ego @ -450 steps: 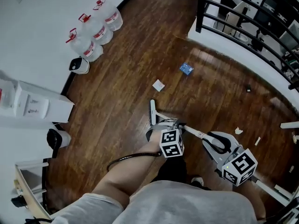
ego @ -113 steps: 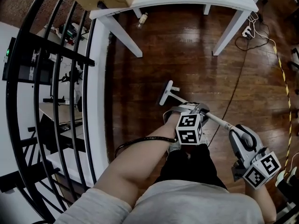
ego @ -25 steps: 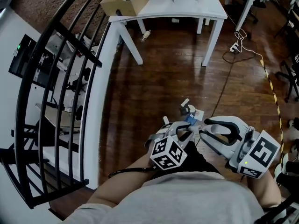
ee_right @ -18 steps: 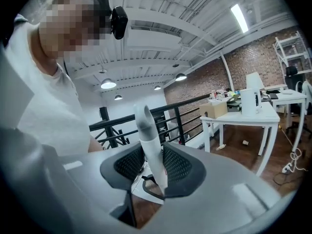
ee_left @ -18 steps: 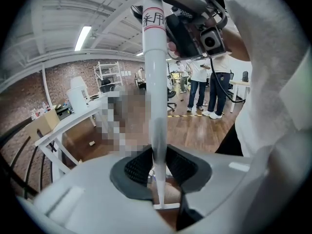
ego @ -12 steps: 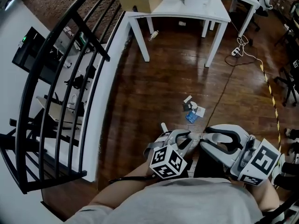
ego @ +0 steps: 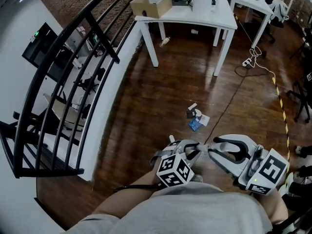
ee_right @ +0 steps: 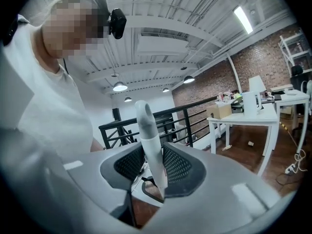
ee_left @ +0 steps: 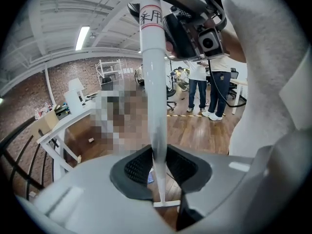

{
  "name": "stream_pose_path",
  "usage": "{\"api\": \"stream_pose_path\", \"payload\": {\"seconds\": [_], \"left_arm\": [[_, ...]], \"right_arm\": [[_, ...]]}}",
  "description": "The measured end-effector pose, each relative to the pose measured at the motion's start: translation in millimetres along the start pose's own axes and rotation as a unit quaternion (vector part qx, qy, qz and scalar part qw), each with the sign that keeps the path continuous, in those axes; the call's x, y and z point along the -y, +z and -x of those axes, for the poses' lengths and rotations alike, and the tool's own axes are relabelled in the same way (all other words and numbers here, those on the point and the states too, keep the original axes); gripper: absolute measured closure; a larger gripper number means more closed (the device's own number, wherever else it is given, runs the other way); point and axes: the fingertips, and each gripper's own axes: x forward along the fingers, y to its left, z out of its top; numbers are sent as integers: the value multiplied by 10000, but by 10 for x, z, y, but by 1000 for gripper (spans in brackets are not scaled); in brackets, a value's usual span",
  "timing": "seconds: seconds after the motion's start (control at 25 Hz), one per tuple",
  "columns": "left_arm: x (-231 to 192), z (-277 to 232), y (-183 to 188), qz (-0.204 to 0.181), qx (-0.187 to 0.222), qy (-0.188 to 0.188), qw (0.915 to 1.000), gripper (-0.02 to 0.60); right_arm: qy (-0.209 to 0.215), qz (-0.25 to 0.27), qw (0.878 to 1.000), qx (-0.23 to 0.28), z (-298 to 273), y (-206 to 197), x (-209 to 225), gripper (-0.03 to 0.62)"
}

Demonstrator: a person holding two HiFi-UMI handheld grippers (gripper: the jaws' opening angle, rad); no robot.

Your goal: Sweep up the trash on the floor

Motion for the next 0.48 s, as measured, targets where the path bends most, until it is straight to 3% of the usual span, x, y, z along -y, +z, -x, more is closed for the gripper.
{"api": "stream_pose_path", "payload": {"seconds": [0.48], "left_arm": [[595,-294,458,47,-243,-110,9996,492]], "right_arm": [[11,76,10000,7,777,-146,-104,474]]}}
